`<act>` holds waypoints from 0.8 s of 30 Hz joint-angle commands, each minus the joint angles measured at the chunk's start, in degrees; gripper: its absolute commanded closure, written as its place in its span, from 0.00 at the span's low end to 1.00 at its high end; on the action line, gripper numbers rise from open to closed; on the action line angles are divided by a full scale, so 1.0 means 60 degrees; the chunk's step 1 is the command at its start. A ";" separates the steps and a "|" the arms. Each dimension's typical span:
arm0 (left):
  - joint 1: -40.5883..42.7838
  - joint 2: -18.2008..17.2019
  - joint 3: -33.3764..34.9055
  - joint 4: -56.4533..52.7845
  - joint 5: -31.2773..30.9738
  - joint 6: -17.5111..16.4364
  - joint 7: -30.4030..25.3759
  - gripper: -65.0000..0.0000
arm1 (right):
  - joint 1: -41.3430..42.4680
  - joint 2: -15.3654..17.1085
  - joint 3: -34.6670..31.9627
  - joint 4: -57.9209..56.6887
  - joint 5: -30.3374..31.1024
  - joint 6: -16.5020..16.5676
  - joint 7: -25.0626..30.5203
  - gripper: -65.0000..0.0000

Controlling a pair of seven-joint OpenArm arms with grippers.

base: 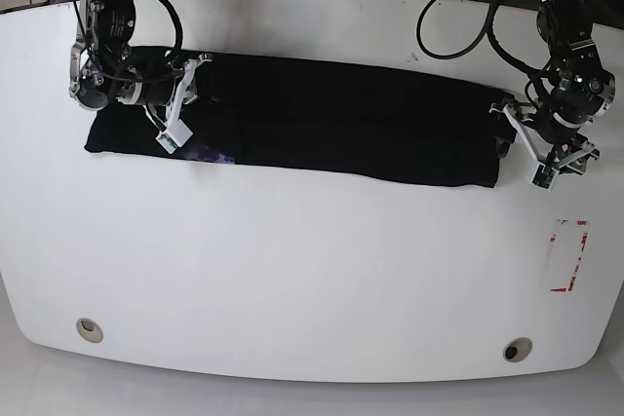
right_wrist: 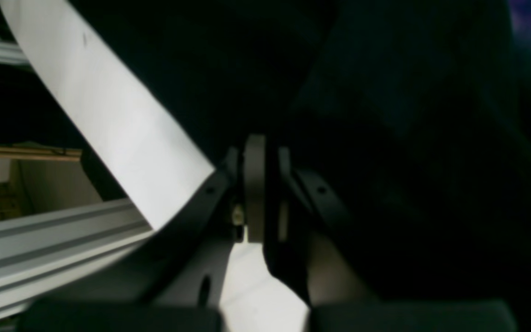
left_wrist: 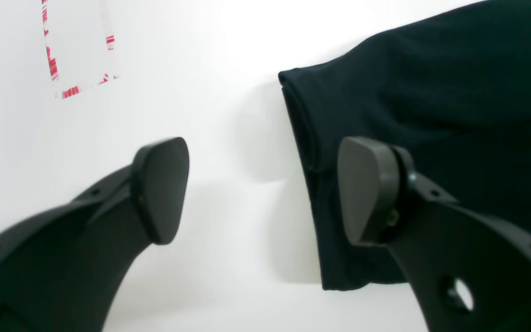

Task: Layout the t-shirt on the table in an organized manner, then fold the t-shirt properly
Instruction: 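Regrasp the folded strip's ends with the left and right grippers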

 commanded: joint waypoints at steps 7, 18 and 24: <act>-0.0113 -0.0116 -0.0041 0.0152 -0.0073 0.0038 -0.0174 0.28 | -0.0477 0.0144 0.0112 0.1337 0.0286 0.0020 0.0106 0.30; -0.0142 -0.0087 -0.0100 0.0167 -0.0234 0.0038 -0.0159 0.28 | -0.0858 0.0129 0.1782 0.2289 0.0096 0.0020 0.0135 0.49; -0.0157 -0.0087 -0.0612 0.0152 -0.1553 0.0067 -0.0115 0.28 | -0.0814 -0.0105 0.2632 0.2289 -0.1765 0.0020 0.0472 0.73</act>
